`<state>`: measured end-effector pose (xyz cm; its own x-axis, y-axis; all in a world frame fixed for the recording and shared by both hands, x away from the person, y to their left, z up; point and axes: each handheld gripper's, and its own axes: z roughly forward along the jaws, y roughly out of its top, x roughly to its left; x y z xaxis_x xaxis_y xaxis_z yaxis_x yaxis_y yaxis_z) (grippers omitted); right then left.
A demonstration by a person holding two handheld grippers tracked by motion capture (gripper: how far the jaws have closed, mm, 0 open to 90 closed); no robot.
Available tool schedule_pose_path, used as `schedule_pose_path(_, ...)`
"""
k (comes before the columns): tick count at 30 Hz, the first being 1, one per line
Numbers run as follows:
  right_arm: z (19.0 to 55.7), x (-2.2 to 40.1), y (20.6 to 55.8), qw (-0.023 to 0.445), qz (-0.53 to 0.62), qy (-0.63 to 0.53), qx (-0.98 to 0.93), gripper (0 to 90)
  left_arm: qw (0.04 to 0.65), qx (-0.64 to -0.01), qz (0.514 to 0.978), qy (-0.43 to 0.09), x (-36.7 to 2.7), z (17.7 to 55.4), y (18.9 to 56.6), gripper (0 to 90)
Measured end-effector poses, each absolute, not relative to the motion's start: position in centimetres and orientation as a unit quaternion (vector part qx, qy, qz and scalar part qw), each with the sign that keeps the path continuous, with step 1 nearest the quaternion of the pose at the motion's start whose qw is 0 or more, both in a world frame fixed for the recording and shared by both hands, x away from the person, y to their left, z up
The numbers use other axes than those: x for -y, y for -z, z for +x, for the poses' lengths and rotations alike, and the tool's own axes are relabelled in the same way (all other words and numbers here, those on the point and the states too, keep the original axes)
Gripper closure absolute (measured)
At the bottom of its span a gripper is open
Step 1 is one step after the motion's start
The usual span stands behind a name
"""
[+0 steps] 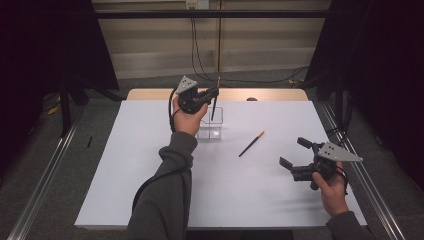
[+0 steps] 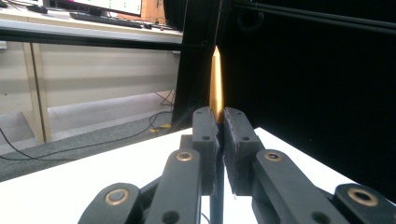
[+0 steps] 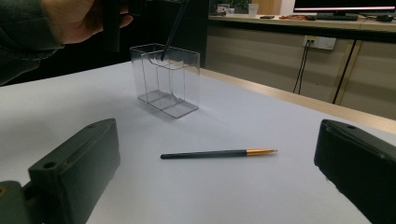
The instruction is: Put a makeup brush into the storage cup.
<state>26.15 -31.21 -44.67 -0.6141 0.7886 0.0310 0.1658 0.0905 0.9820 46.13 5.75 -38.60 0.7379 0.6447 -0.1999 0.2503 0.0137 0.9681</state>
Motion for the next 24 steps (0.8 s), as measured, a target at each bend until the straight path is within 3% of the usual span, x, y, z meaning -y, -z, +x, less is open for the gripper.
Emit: schedule_pose_path(24, 26.2, 31.4, 44.6, 0.273, 0.340, -0.580, -0.688, 0.0, 0.628, -0.339, 0.683, -0.158, -5.2, 46.4, 39.8, 84.0)
